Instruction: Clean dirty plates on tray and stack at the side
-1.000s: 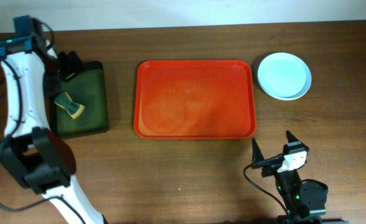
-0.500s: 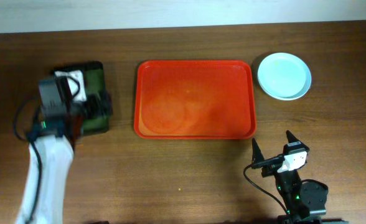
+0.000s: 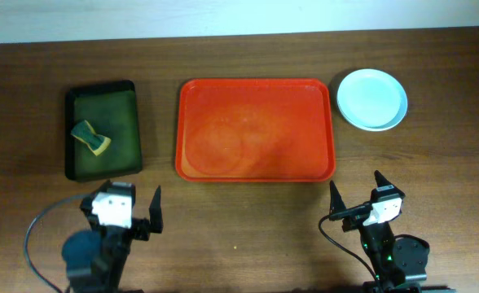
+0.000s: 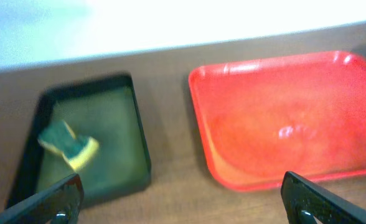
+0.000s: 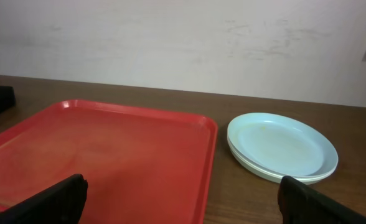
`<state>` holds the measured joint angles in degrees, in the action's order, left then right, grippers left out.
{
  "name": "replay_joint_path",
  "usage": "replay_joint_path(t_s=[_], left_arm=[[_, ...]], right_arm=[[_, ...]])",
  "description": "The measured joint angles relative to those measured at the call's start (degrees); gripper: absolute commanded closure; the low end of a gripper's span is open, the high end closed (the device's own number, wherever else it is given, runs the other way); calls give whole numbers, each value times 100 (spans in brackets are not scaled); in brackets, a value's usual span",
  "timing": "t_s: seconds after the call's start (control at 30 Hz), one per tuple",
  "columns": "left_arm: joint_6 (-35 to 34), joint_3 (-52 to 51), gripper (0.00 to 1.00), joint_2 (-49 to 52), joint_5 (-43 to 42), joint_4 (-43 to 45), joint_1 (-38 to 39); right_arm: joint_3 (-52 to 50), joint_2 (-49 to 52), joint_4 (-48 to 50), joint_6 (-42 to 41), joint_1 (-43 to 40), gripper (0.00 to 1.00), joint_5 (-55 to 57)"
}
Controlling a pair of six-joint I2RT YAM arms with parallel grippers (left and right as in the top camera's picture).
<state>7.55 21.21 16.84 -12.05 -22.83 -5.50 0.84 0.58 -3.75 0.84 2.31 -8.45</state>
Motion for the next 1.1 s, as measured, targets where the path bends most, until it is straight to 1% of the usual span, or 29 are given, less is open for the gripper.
replay_joint_path(t_s=[0.13, 0.2, 0.23, 0.27, 0.4, 0.53, 0.6, 0.67, 0.8, 0.9, 1.1], left_arm=[[11, -455, 1, -1032, -203, 142, 0], [20, -732, 1, -1279, -387, 409, 0], [22, -758, 1, -1300, -407, 439, 0], [20, -962, 1, -1414, -531, 826, 0], [20, -1318, 1, -1576, -597, 1685, 107], [-9, -1742, 1, -1600, -448, 2304, 219], [-170, -1937, 1, -1600, -251, 2570, 223], [-380, -2031, 1, -1600, -17, 2573, 223], [-570, -2035, 1, -1600, 361, 2450, 223], [-616, -2046, 1, -1611, 498, 1906, 223], [-632, -2048, 1, -1615, 619, 1888, 223]], right_arm=[[0, 0, 0, -2, 0, 2, 0], [0, 0, 0, -2, 0, 2, 2], [0, 0, 0, -4, 0, 2, 2], [0, 0, 0, -7, 0, 2, 2], [0, 0, 0, -15, 0, 2, 2], [0, 0, 0, -22, 0, 2, 0], [0, 0, 0, -20, 0, 2, 2], [0, 0, 0, -20, 0, 2, 2], [0, 0, 0, -20, 0, 2, 2], [0, 0, 0, -20, 0, 2, 0], [0, 0, 0, -22, 0, 2, 0]])
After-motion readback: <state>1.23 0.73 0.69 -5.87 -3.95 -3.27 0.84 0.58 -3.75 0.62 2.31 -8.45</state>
